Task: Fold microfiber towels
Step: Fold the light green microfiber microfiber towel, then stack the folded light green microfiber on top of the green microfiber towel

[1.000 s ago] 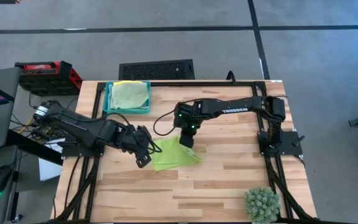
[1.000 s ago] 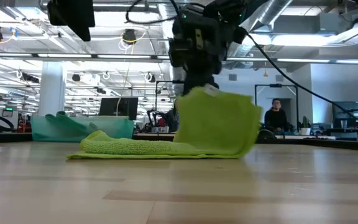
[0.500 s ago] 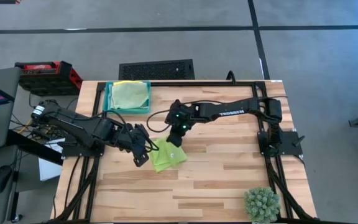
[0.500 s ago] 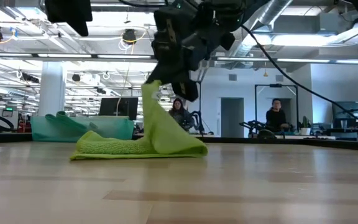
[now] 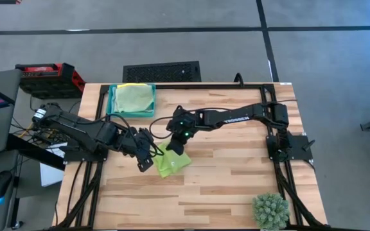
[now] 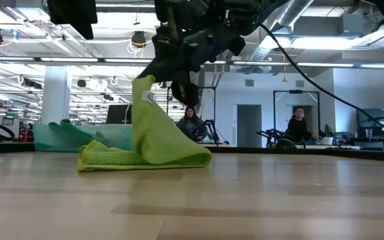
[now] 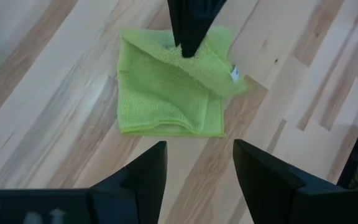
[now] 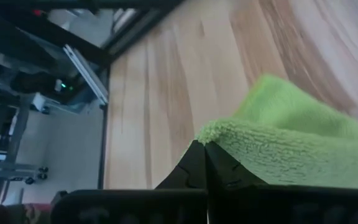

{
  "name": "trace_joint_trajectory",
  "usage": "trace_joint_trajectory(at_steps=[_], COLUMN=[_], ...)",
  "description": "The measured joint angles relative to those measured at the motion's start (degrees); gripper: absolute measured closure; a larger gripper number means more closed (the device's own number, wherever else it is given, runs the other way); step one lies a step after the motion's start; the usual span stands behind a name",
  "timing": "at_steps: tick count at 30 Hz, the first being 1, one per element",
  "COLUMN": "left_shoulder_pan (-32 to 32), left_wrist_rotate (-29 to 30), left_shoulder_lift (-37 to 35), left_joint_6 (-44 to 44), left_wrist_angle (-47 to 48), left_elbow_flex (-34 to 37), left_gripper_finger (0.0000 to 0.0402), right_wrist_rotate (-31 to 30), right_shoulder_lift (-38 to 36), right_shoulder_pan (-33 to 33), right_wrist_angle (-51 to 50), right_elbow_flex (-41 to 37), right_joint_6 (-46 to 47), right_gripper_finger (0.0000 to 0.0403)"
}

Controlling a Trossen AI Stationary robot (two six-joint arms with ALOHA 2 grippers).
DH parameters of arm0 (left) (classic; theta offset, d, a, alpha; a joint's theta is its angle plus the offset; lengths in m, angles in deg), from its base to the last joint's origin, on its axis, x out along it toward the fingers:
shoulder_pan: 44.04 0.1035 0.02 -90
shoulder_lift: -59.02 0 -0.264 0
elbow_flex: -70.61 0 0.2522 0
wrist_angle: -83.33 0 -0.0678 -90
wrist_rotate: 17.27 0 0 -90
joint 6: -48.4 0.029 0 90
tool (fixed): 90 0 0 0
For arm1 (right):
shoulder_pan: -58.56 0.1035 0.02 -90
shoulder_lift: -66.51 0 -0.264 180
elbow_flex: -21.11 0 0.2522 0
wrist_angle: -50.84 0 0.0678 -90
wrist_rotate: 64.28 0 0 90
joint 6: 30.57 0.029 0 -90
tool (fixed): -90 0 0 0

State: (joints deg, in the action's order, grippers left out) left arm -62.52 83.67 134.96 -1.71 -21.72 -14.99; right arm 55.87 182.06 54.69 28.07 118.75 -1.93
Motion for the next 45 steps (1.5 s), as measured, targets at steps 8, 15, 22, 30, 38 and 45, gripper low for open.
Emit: trace_joint_trajectory(at_steps=[8, 15, 22, 30, 38, 45], left_shoulder_pan=[0.0, 0.0, 0.0, 0.0, 0.0, 0.0], left_wrist_rotate=[-0.1, -0.2, -0.6, -0.6, -0.6, -0.6], left_shoulder_lift=[0.0, 0.0, 0.0, 0.0, 0.0, 0.0], left_joint_6=[-0.4, -0.7, -1.7, -1.8, -1.8, -1.8], left_wrist_angle=[-0.1, -0.2, -0.2, -0.2, -0.2, -0.2], left_elbow_flex=[0.0, 0.0, 0.0, 0.0, 0.0, 0.0], left_gripper_finger=[0.0226, 0.0226, 0.0226, 0.0226, 0.0226, 0.0226], right_wrist_rotate=[-0.1, -0.2, -0.8, -1.7, -1.8, -1.5], right_shoulder_lift=[0.0, 0.0, 0.0, 0.0, 0.0, 0.0], right_shoulder_pan=[0.1, 0.0, 0.8, 0.9, 2.1, 2.2], right_wrist_angle=[5.2, 5.2, 5.2, 5.2, 5.2, 5.2], right_elbow_flex=[0.0, 0.0, 0.0, 0.0, 0.0, 0.0], right_joint_6=[0.1, -1.1, -3.6, -3.6, -3.7, -3.3], right_gripper_finger=[0.0400, 0.0394, 0.0366, 0.0331, 0.0239, 0.0161])
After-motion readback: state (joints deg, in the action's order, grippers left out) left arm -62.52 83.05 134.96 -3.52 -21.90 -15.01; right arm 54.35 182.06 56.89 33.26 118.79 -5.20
